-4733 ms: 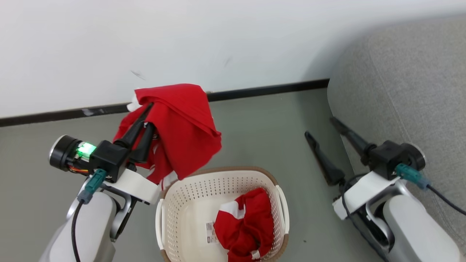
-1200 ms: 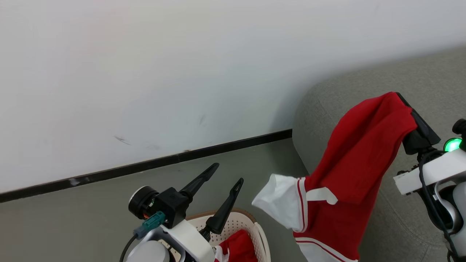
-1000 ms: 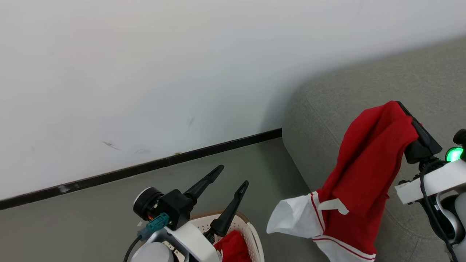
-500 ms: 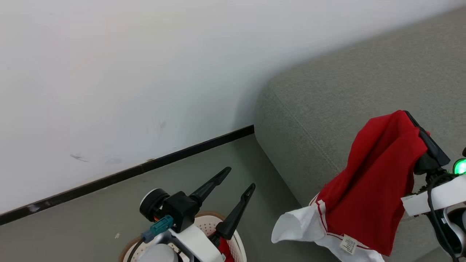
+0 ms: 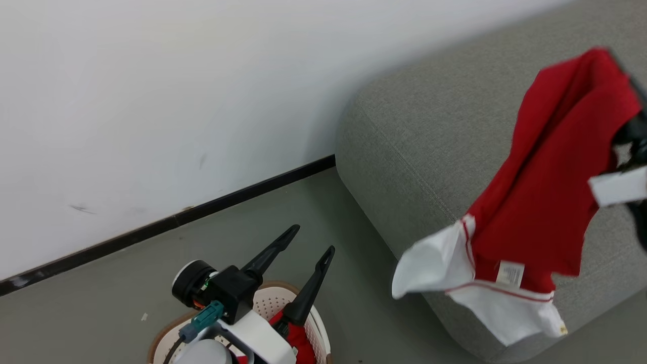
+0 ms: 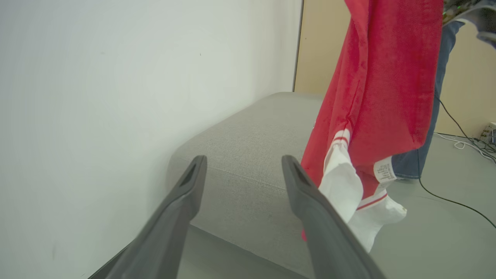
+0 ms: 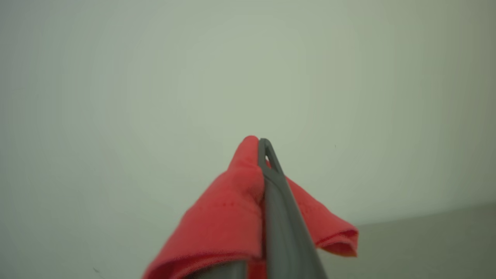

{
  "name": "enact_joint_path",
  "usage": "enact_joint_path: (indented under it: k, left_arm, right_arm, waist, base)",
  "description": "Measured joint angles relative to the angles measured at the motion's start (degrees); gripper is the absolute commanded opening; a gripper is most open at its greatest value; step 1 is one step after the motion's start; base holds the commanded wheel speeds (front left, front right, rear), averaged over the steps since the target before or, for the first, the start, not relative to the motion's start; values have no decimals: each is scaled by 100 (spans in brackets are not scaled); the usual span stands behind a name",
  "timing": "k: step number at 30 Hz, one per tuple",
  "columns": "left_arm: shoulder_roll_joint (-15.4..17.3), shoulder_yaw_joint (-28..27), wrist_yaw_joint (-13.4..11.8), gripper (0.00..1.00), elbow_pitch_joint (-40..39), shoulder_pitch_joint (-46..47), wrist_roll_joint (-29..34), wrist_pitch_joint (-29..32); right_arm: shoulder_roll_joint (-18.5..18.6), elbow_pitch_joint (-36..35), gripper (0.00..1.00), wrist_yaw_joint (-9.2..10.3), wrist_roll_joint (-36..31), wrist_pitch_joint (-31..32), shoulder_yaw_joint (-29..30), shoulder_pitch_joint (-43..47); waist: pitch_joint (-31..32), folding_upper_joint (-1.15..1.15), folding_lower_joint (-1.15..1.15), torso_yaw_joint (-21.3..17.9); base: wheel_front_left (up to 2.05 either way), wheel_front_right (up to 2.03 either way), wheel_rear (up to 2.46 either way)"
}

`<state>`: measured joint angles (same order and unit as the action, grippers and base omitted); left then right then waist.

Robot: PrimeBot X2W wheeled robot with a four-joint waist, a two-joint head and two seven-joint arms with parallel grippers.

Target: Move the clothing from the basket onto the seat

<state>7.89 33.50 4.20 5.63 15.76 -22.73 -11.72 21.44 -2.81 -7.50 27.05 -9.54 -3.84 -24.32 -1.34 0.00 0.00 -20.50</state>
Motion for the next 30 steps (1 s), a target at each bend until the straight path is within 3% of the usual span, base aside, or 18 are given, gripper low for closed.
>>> enact_joint_path:
  k: [15, 21, 30]
  left_arm:
    - [179, -78, -203, 100, -717, 32, 188, 193]
    - [218, -80, -204, 100, -915, 129, 219, 310]
    - [356, -84, -213, 100, -1148, 220, 371, 535]
  right_arm:
    - [697, 1174, 0, 0, 49, 1031, 1486, -2781]
    - [989, 1801, 0, 1, -109, 1165, 1779, -3161]
    - [1016, 2345, 0, 1, -153, 1121, 1856, -3165]
  waist:
    - [-569, 0, 0, 178]
    - [-785, 0, 0, 251]
    - [-1171, 0, 0, 381]
  base:
    - [0, 0, 0]
    - [0, 0, 0]
    - [0, 0, 0]
